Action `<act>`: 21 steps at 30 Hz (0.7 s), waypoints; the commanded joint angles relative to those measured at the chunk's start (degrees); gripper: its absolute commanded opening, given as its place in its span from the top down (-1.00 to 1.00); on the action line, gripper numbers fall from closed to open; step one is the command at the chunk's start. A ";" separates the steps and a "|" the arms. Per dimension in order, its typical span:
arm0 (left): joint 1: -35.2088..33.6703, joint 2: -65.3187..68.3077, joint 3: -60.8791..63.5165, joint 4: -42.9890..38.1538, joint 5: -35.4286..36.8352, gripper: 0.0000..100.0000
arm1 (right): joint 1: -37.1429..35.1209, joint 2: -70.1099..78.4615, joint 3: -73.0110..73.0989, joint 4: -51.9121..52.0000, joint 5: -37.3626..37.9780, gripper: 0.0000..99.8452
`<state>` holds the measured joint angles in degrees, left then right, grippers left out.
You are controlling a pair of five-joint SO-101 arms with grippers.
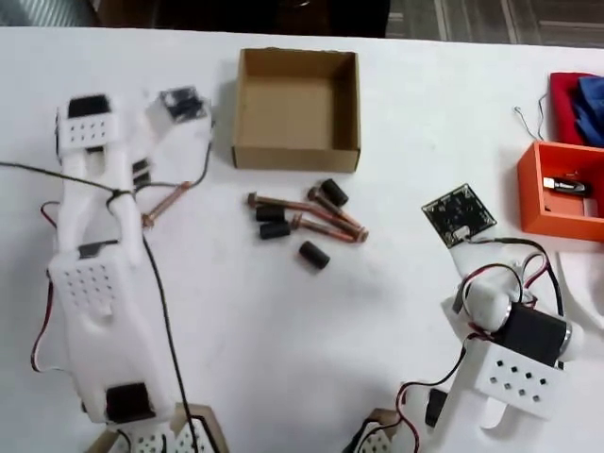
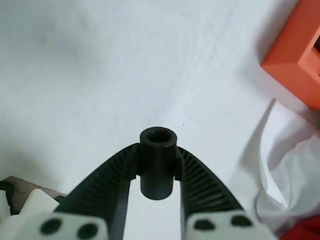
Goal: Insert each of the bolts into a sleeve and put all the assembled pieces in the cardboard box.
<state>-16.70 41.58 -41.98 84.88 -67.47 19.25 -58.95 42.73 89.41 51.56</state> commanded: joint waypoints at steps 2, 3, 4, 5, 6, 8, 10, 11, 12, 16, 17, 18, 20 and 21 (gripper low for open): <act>5.01 -8.35 -5.41 13.45 11.69 0.72 | 0.31 -1.27 -0.44 -0.22 -0.18 0.95; 5.10 -8.35 -5.32 13.54 12.57 0.72 | 0.31 -1.27 -0.44 -0.22 -0.18 0.95; 4.92 -8.26 -5.14 13.10 12.31 0.72 | 0.31 -1.27 -0.44 -0.22 -0.18 0.95; 4.57 -8.00 -4.97 12.66 11.25 0.71 | 0.31 -1.27 -0.44 -0.22 -0.18 0.95; 4.13 -7.47 -4.79 12.13 9.85 0.71 | 0.31 -1.27 -0.44 -0.22 -0.18 0.95; 3.52 -5.89 -4.62 11.52 7.82 0.71 | 0.40 -1.27 -0.44 -0.22 -0.18 0.95; 2.73 -3.34 -4.88 11.43 7.38 0.71 | 0.48 -1.27 -0.44 -0.22 -0.18 0.95; 2.46 -2.02 -5.05 11.43 7.38 0.71 | 0.48 -1.27 -0.44 -0.22 -0.18 0.95; 2.20 -0.70 -5.05 11.43 7.38 0.71 | 0.48 -1.27 -0.44 -0.22 -0.18 0.95; 1.76 2.99 -4.70 11.78 8.70 0.72 | 0.40 -1.27 -0.44 -0.22 -0.09 0.95; 1.76 3.52 -4.70 11.78 9.58 0.72 | 0.31 -1.27 -0.44 -0.22 0.00 0.95; 1.76 3.87 -4.70 11.78 10.20 0.72 | 0.31 -1.27 -0.44 -0.22 0.18 0.95; 1.76 4.57 -4.62 11.78 10.29 0.72 | 0.31 -1.27 -0.44 -0.31 0.26 0.95; 1.76 4.75 -4.62 11.78 10.29 0.72 | 0.31 -1.27 -0.44 -0.57 0.26 0.95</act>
<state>-14.24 46.68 -45.14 96.40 -57.71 19.25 -58.95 42.73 89.41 51.56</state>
